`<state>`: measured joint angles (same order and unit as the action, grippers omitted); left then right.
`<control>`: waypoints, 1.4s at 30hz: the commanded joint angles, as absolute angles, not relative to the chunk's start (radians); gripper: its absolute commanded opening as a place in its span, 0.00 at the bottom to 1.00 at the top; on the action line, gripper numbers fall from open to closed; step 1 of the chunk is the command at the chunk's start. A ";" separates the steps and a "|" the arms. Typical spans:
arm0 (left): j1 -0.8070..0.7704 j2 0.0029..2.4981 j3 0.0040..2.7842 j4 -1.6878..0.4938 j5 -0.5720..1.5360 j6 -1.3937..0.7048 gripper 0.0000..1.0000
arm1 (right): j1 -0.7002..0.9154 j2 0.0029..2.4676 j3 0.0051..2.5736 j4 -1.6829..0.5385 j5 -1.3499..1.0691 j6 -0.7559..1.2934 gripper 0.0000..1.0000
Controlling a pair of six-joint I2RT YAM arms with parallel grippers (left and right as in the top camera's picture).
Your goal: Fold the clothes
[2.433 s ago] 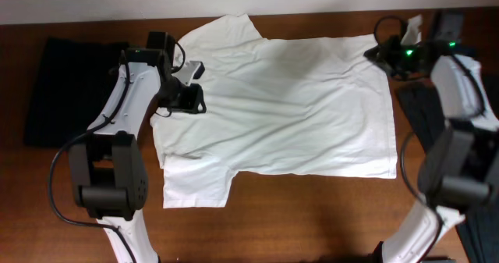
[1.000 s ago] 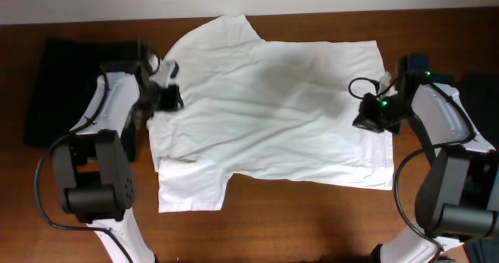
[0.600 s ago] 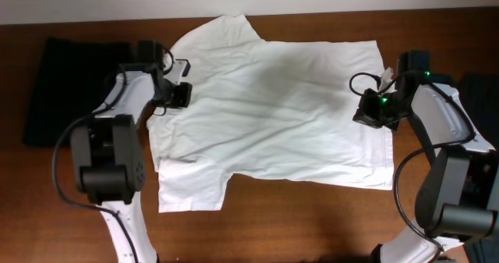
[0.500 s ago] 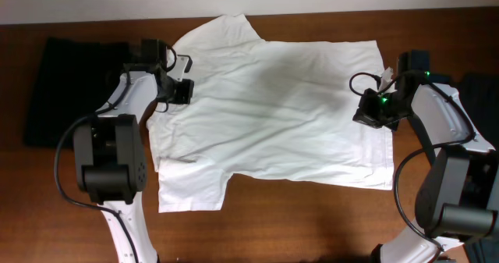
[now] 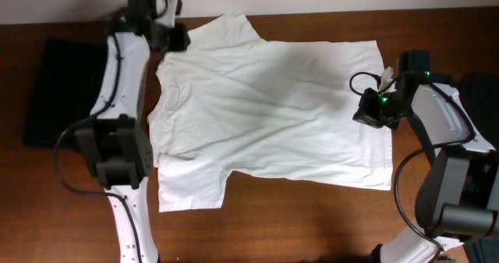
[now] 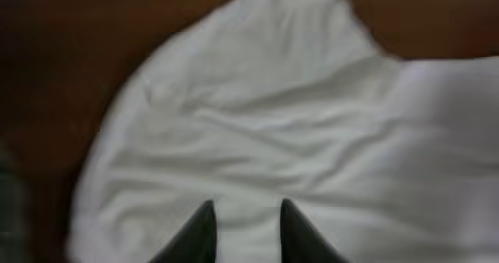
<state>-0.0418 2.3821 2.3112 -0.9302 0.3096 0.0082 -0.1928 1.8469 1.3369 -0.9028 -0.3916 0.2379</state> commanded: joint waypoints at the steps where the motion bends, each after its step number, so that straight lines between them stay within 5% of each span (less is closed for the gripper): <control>1: -0.035 2.359 2.594 -1.256 0.256 0.123 0.35 | -0.213 1.844 1.330 -0.905 -0.390 0.240 0.20; 6: -0.030 2.341 2.948 -1.688 0.202 0.099 0.41 | -0.256 1.766 1.334 -0.963 -0.415 0.240 0.27; 11: -0.039 2.181 2.880 -1.688 0.217 0.054 0.45 | -0.280 1.588 1.335 -1.029 -0.414 0.241 0.29; 15: -0.038 1.889 2.399 -1.688 0.081 0.052 0.52 | -0.323 1.464 1.335 -1.111 -0.407 0.241 0.57; 19: 0.019 1.699 1.820 -1.675 0.085 -0.071 0.48 | -0.355 1.471 1.333 -1.160 -0.403 0.241 0.68; 27: -0.096 1.627 0.999 -1.248 0.406 -0.082 0.50 | -0.355 1.486 1.333 -1.156 -0.353 0.244 0.71; 33: -0.125 1.627 0.795 -0.963 0.352 -0.198 0.71 | -0.355 1.486 1.333 -1.156 -0.272 0.244 0.72; 37: -0.125 1.627 0.761 -0.804 0.335 -0.260 0.74 | -0.355 1.495 1.332 -1.156 -0.272 0.245 0.72; 40: -0.125 1.628 0.761 -0.789 0.278 -0.329 0.65 | -0.355 1.497 1.332 -1.156 -0.272 0.245 0.72; 42: -0.125 1.628 0.760 -0.805 0.277 -0.352 0.41 | -0.355 1.498 1.332 -1.156 -0.272 0.245 0.72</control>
<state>-0.1234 1.6054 0.7761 -0.8169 0.3401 -0.3099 -0.3511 1.4933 1.3315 -1.1553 -0.2878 0.2394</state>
